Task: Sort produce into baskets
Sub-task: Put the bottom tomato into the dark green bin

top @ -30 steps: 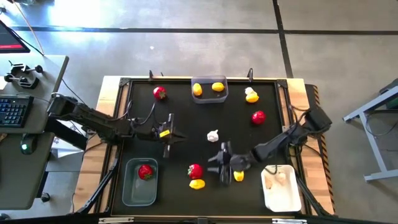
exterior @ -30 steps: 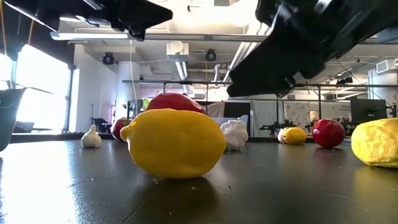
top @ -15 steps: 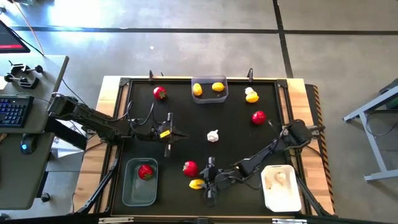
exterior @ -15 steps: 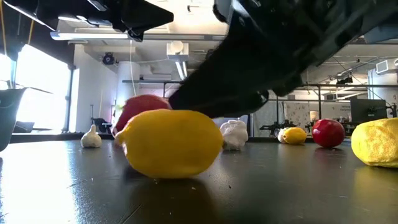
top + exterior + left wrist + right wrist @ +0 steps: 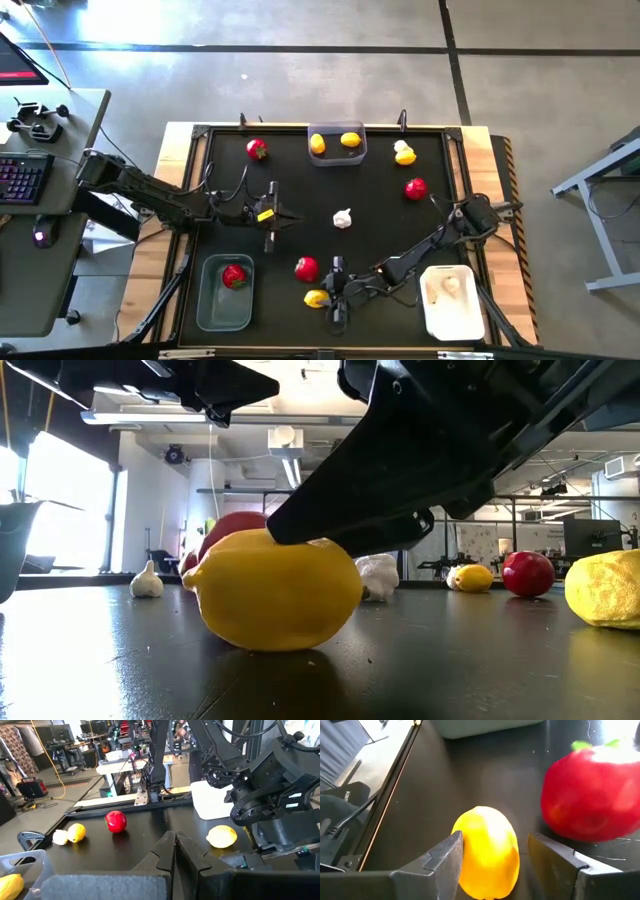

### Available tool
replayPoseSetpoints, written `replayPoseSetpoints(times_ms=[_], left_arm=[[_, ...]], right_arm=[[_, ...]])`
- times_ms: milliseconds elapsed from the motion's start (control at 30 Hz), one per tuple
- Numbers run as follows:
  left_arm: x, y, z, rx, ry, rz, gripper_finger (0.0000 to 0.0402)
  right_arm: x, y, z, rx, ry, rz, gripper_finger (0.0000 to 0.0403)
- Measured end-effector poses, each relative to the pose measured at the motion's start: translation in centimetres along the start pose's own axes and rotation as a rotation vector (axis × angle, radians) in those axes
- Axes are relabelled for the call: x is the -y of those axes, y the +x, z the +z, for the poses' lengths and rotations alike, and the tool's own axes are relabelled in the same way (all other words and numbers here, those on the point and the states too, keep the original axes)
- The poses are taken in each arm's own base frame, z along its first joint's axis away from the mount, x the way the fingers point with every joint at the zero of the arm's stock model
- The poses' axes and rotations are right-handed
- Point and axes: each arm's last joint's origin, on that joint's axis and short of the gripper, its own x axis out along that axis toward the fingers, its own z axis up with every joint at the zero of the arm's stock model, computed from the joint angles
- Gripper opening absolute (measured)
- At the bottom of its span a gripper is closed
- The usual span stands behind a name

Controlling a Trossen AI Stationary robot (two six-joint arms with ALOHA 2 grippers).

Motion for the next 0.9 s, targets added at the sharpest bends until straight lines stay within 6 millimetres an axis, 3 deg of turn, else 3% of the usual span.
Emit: replayPoseSetpoints(times_ms=[700, 900], left_arm=[[0.0, 0.0, -0.1, -0.007, 0.002, 0.0, 0.0001], [0.8, -0.4, 0.3, 0.008, 0.02, -0.008, 0.0001]], right_arm=[[0.4, -0.4, 0.5, 0.014, -0.061, -0.063, 0.0213], [1.4, -2.2, 2.0, -0.041, -0.121, -0.127, 0.0195]])
